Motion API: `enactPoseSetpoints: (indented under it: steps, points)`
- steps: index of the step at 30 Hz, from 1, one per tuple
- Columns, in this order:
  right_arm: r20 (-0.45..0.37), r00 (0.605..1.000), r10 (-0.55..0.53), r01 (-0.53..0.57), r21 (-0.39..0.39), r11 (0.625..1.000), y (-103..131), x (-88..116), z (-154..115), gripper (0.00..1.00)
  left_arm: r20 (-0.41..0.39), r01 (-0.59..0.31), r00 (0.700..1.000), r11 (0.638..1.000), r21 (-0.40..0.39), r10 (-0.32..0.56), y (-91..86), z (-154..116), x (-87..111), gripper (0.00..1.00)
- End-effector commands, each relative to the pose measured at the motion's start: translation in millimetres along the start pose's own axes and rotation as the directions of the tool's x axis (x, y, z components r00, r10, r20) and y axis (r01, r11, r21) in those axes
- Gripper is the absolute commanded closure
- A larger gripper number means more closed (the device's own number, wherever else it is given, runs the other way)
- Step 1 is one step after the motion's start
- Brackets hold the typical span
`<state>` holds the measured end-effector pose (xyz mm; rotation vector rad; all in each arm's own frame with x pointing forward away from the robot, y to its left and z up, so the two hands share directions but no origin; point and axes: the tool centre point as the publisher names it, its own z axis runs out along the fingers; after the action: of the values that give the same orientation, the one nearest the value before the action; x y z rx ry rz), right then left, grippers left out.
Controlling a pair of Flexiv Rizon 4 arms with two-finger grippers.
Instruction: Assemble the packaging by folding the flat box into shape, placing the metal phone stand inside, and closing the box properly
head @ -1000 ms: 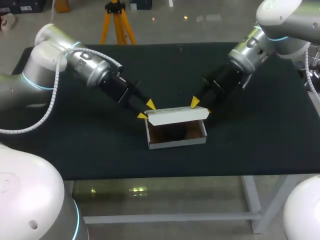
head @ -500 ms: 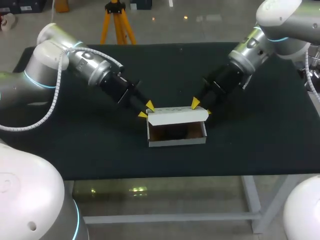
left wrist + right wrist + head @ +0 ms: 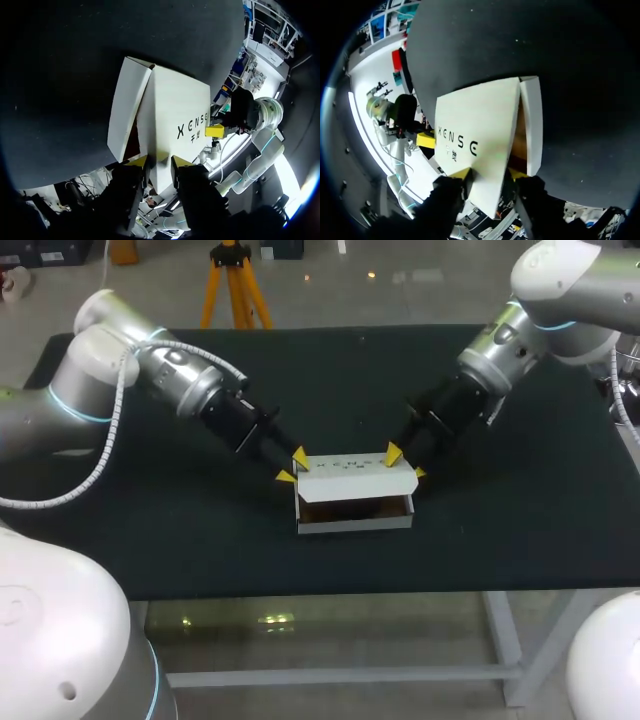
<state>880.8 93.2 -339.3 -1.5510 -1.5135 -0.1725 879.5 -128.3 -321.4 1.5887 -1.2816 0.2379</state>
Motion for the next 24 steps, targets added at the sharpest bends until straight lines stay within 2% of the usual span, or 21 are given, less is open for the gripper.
enactPoseSetpoints:
  steps: [1, 13, 24]
  points:
    - [0.014, 1.0, -0.002, 0.002, 0.0, 1.0, -1, 1, 2, 0.53, 0.005, -0.002, 1.0, 1.0, 0.014, 0.002, 6.5, 1, -0.3, 0.69]
    - [0.057, 0.998, -0.031, 0.03, 0.017, 0.999, 2, -3, 6, 0.54, 0.065, -0.015, 0.998, 0.998, 0.056, 0.012, 13.6, 0, -0.7, 0.67]
    - [0.06, 0.998, -0.027, 0.026, 0.014, 1.0, 3, -7, 3, 0.53, 0.138, -0.037, 0.99, 0.986, 0.165, 0.015, 20.7, -17, 4.3, 0.57]
